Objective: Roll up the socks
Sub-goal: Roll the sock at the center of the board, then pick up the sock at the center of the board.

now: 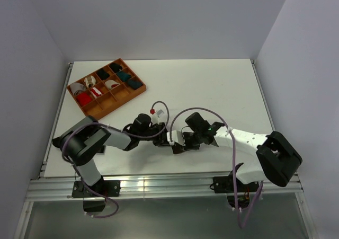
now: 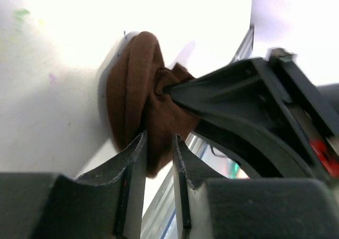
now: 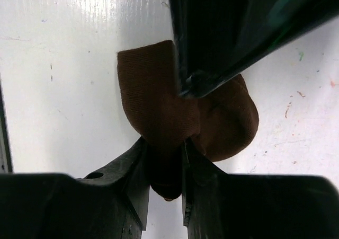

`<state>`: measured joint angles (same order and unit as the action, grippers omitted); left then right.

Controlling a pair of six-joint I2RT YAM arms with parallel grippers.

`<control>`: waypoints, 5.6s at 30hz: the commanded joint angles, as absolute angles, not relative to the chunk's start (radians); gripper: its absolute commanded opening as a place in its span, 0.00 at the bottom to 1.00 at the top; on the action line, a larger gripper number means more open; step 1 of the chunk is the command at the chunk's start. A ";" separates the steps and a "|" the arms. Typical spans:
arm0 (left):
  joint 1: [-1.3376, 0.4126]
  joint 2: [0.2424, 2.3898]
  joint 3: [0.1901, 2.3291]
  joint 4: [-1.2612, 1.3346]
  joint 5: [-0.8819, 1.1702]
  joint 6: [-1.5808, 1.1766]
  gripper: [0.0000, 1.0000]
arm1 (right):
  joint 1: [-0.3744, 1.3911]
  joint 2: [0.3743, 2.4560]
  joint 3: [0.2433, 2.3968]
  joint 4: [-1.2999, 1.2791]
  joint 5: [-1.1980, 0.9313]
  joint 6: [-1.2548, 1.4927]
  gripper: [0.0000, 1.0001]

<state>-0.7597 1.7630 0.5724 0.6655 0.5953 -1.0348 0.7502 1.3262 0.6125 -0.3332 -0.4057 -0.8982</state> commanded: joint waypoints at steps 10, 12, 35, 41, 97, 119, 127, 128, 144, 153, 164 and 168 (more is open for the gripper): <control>-0.796 1.278 0.330 0.680 0.028 -0.889 0.34 | 0.594 1.640 0.906 -0.783 -0.594 -1.014 0.14; -0.913 1.211 0.359 0.574 -0.209 -0.743 0.33 | 0.577 1.725 0.989 -0.850 -0.630 -1.044 0.14; -1.396 1.539 0.577 0.687 -0.599 0.121 0.47 | 0.479 2.167 1.362 -1.247 -0.666 -1.075 0.16; -1.322 1.529 0.604 0.598 -0.349 0.049 0.50 | 0.472 2.186 1.370 -1.252 -0.669 -1.069 0.16; -1.040 1.875 0.735 0.379 0.066 -0.368 0.00 | 0.431 1.890 1.210 -0.838 -0.489 -0.575 0.73; -1.028 1.881 0.775 0.344 0.084 -0.322 0.00 | 0.330 1.981 1.298 -0.927 -0.477 -0.600 0.75; -1.023 1.893 0.795 0.321 0.084 -0.322 0.00 | 0.328 1.914 1.292 -0.927 -0.482 -0.607 0.76; -1.025 1.893 0.796 0.319 0.086 -0.324 0.00 | 0.330 1.914 1.292 -0.923 -0.480 -0.606 0.76; -1.017 1.888 0.802 0.285 0.069 -0.321 0.00 | 0.316 1.962 1.350 -1.032 -0.523 -0.641 0.77; -1.015 1.898 0.813 0.282 0.025 -0.327 0.00 | 0.321 2.032 1.313 -1.097 -0.549 -0.676 0.77; -1.015 1.905 0.822 0.298 0.005 -0.336 0.00 | 0.334 2.074 1.301 -1.085 -0.551 -0.640 0.67; -1.015 1.895 0.816 0.308 0.005 -0.333 0.00 | 0.334 2.085 1.316 -1.068 -0.554 -0.601 0.59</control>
